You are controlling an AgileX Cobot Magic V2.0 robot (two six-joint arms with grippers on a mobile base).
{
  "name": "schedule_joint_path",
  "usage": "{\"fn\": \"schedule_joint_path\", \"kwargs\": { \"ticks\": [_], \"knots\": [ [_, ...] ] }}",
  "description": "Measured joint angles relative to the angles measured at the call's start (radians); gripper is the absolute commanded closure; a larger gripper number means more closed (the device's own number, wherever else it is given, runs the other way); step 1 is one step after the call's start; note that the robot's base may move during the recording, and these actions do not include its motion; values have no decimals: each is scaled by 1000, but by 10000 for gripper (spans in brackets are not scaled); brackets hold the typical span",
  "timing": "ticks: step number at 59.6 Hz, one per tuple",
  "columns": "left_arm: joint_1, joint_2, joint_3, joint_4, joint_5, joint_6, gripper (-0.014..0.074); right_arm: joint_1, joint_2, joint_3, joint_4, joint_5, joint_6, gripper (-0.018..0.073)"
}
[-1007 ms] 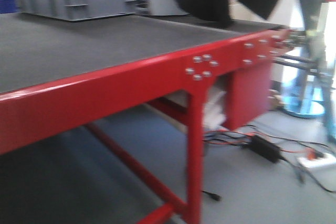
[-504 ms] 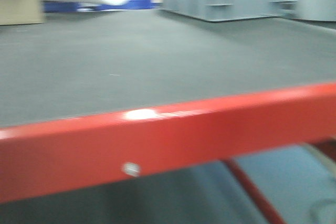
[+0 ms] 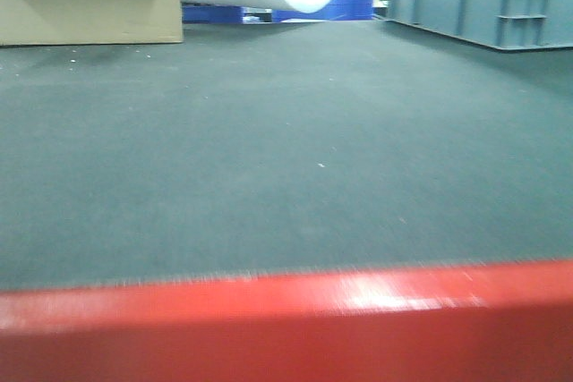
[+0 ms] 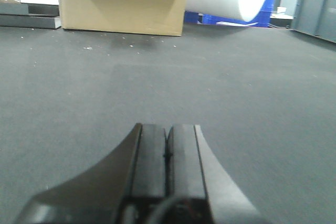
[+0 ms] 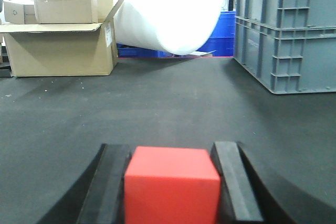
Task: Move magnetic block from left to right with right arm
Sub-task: 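Drive up to the second carpeted table, cube held in right gripper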
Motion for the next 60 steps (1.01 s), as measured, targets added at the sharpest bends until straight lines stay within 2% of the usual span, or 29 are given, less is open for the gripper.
{"fn": "schedule_joint_path", "kwargs": {
  "ticks": [60],
  "knots": [
    [0, 0, 0, 0, 0, 0, 712, 0, 0, 0, 0, 0, 0, 410]
  ]
}}
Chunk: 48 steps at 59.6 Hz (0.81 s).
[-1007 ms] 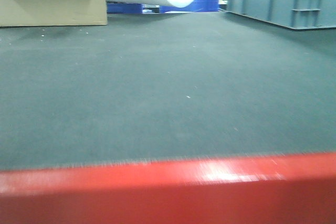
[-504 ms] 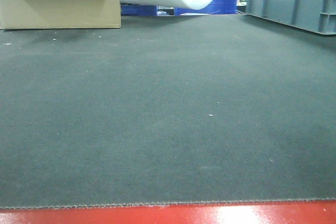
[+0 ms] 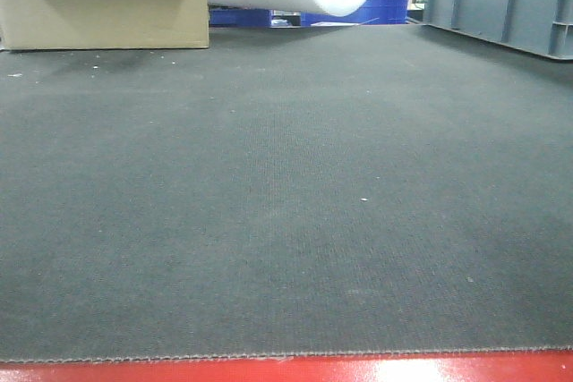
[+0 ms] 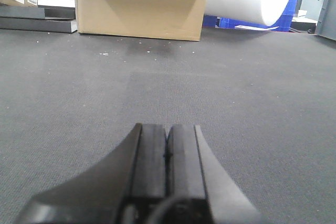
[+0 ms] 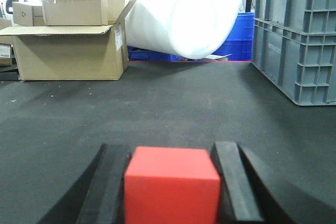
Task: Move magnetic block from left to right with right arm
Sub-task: 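Drive up to the second carpeted table, cube held in right gripper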
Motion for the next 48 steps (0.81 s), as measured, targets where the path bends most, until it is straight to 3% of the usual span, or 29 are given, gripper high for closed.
{"fn": "schedule_joint_path", "kwargs": {
  "ticks": [28, 36, 43, 48],
  "knots": [
    [0, 0, 0, 0, 0, 0, 712, 0, 0, 0, 13, -2, 0, 410],
    [0, 0, 0, 0, 0, 0, 713, 0, 91, -30, 47, -2, -4, 410],
    [0, 0, 0, 0, 0, 0, 713, 2, 270, -99, 99, -2, -77, 410],
    [0, 0, 0, 0, 0, 0, 713, 21, 411, -166, 166, -2, -187, 410]
  ]
}}
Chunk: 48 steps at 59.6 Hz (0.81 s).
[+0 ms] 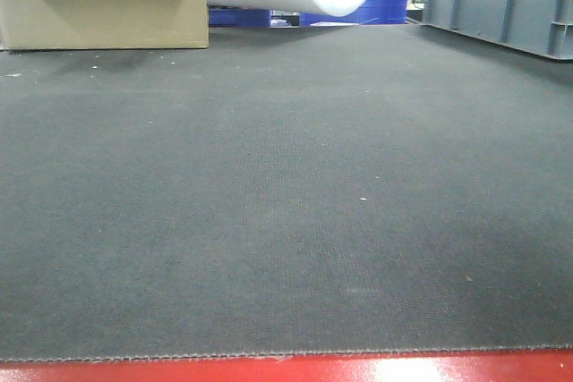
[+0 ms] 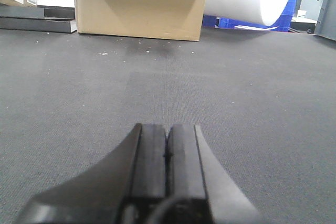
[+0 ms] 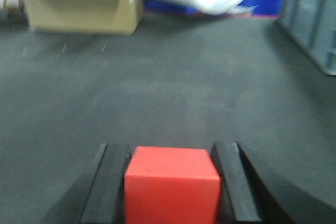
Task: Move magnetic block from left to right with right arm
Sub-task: 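Drive up to the second carpeted table, cube held in right gripper, then lower the right gripper with the red cube onto the table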
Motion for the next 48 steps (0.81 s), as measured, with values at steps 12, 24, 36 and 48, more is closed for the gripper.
{"fn": "schedule_joint_path", "kwargs": {
  "ticks": [12, 24, 36, 48],
  "knots": [
    [0, 0, 0, 0, 0, 0, 713, 78, 356, -156, 160, -2, -178, 410],
    [0, 0, 0, 0, 0, 0, 713, 178, 668, -321, 183, 45, -199, 410],
    [0, 0, 0, 0, 0, 0, 713, 282, 947, -484, 185, 88, -202, 408],
    [0, 0, 0, 0, 0, 0, 713, 341, 1177, -623, 189, 155, -202, 408]
  ]
}}
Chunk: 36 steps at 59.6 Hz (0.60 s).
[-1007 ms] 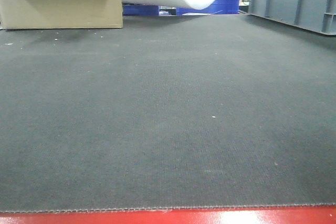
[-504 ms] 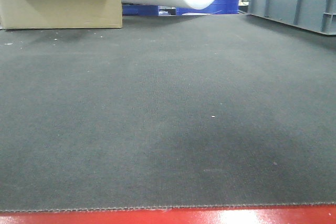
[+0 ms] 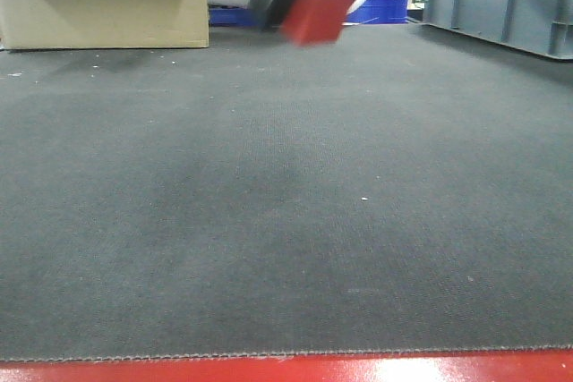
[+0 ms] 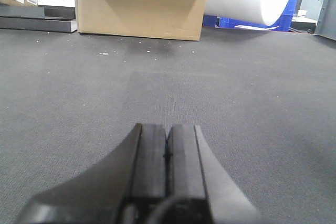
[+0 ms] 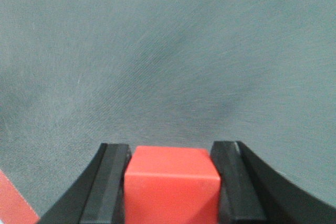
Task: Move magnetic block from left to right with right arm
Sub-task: 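Lower the right gripper with the red cube onto the table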
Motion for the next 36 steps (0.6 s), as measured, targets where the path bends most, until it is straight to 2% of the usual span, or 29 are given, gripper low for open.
{"fn": "schedule_joint_path", "kwargs": {
  "ticks": [10, 36],
  "knots": [
    [0, 0, 0, 0, 0, 0, 713, 3, 137, -65, 0, 20, 15, 408],
    [0, 0, 0, 0, 0, 0, 713, 3, 300, -72, 0, 16, 17, 408]
  ]
}}
